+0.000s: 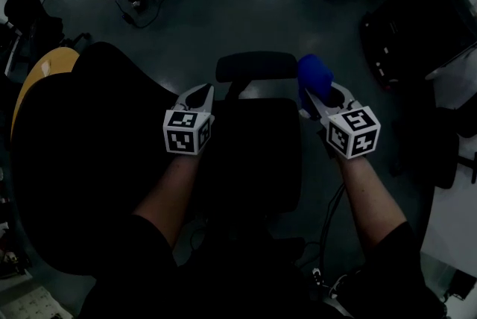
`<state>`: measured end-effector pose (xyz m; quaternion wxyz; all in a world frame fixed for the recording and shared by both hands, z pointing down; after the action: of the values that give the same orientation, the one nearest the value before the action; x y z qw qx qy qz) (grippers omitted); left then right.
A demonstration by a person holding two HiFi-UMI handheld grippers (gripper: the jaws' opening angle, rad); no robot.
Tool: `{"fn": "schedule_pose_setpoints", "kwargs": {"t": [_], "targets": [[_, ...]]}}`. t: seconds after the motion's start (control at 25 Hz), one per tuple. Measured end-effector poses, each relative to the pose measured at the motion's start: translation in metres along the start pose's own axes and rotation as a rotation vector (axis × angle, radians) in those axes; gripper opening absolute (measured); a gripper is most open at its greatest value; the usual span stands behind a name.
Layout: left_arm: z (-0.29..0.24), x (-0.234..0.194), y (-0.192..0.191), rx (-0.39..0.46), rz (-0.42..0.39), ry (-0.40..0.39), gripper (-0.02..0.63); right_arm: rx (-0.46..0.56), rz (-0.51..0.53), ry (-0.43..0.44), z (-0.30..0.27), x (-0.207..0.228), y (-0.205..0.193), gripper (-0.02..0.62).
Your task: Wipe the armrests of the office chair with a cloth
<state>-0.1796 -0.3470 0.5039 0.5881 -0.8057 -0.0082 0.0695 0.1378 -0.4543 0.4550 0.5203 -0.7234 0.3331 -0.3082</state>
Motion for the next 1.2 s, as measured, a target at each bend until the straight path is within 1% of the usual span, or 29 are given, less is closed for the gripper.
{"fn": "schedule_pose_setpoints", "kwargs": {"t": [0.36,0.48,0.6,0.76,1.0,1.12,1.2], "targets": [[-0.038,-0.027,-0.02,-0.096,0.006,0.001,0.02,-0.108,0.119,0.025,-0.055,0.027,0.004,0.114],[-0.048,-0.029,-0.024,-0.115,-0.017,-0.011,0.02,-0.131,0.146,0.027,-0.068,0.036,0.006,0.114],[-0.056,-0.029,-0.027,-0.117,-0.036,-0.023,0.02,-0.154,0.175,0.026,-0.082,0.044,0.007,0.114],[-0.058,-0.029,-0.028,-0.114,-0.041,-0.027,0.02,-0.206,0.207,0.018,-0.103,0.055,0.003,0.114],[-0.06,-0.027,-0.028,-0.094,-0.057,-0.056,0.018,-0.298,0.279,0.033,-0.14,0.055,-0.003,0.114],[-0.063,-0.022,-0.029,-0.113,-0.072,-0.063,0.018,-0.35,0.267,0.039,-0.15,0.056,-0.011,0.114],[-0.064,-0.021,-0.028,-0.119,-0.083,-0.071,0.015,-0.36,0.242,0.029,-0.154,0.057,-0.013,0.114]]}}
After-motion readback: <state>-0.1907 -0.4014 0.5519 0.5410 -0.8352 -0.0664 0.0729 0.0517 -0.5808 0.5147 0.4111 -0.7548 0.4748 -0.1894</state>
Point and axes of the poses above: the fingertips, and each gripper's own axes: z backward along the fingers, x to its right, y out of its top, the point moved 10 cm from there along z, backward along the fingers, and after that the axes turned 11 degrees about x, right-handed, at the moved point
